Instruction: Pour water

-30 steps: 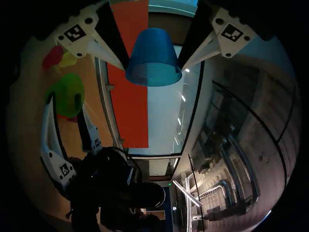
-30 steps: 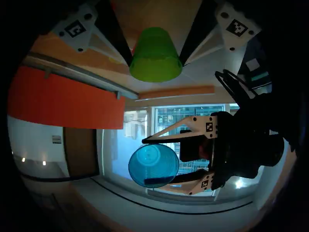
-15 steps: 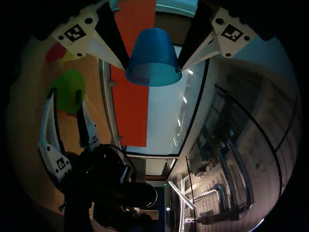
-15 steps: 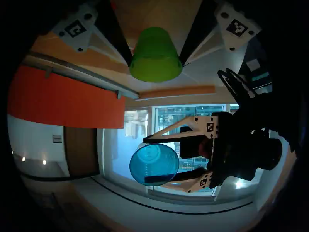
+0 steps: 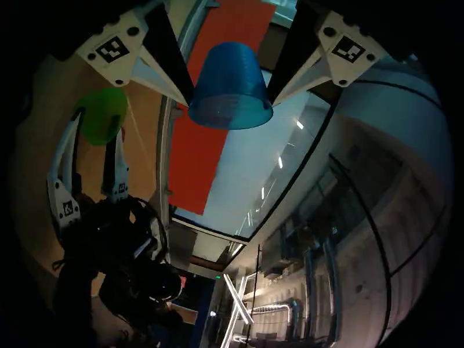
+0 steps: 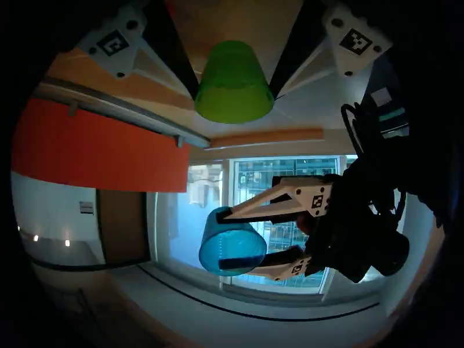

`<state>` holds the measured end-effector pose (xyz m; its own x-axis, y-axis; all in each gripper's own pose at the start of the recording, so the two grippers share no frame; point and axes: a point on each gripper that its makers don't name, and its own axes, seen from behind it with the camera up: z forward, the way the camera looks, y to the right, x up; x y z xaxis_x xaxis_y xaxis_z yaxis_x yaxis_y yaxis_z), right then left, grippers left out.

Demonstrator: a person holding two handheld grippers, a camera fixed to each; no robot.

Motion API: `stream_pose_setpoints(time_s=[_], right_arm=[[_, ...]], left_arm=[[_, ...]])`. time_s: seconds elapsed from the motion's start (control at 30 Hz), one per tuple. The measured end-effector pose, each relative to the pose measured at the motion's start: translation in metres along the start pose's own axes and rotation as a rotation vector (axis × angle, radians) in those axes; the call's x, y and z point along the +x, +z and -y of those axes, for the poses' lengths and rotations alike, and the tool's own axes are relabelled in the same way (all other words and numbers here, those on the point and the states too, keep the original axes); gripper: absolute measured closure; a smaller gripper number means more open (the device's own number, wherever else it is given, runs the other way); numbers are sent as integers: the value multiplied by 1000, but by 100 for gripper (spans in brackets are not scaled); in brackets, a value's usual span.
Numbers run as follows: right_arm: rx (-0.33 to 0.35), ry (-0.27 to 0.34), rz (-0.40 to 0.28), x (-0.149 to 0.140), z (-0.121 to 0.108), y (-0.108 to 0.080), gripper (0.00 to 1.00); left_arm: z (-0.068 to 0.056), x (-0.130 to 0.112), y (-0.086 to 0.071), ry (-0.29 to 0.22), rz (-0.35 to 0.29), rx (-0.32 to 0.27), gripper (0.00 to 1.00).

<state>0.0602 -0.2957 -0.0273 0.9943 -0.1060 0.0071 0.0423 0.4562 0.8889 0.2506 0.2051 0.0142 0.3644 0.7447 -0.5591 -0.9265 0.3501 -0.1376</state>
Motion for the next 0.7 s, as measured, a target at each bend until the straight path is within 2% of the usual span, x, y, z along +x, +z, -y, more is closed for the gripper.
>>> stream_pose_setpoints(time_s=[0.53,0.7], right_arm=[[-7,-1,-8,5,0,0,10],[-10,-2,-10,7,0,0,10]], left_arm=[[6,-18,-4,-334,27,33,16],[10,-28,-1,-453,52,38,15]])
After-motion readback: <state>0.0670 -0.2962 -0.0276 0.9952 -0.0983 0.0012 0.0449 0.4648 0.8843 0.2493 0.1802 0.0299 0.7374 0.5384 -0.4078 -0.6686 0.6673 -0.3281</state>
